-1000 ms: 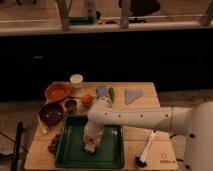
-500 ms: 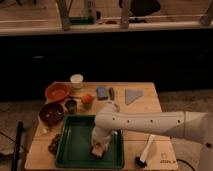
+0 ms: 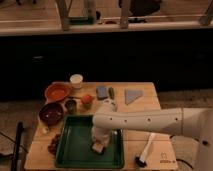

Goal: Wipe tray with eraser

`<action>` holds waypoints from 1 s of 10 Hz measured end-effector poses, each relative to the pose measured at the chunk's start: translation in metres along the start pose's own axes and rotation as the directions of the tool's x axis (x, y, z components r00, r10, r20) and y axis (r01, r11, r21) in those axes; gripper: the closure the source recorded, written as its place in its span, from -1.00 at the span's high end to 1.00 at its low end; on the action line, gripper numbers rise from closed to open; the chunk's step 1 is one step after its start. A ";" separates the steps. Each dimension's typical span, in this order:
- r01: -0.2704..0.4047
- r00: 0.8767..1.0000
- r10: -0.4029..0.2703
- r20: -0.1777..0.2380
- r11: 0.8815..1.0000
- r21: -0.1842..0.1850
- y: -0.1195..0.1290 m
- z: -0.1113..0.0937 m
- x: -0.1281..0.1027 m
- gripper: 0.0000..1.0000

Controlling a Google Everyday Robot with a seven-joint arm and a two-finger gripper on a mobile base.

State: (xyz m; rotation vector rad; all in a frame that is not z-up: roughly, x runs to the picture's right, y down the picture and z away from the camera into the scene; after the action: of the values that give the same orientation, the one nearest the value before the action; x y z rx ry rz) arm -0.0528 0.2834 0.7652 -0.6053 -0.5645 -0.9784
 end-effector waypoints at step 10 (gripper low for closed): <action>0.009 1.000 -0.009 0.012 1.000 0.000 -0.045 0.021 -0.008 -1.00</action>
State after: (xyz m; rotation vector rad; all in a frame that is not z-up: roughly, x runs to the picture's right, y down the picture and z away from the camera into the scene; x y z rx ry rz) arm -0.0990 0.2836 0.7840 -0.6096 -0.5787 -0.9839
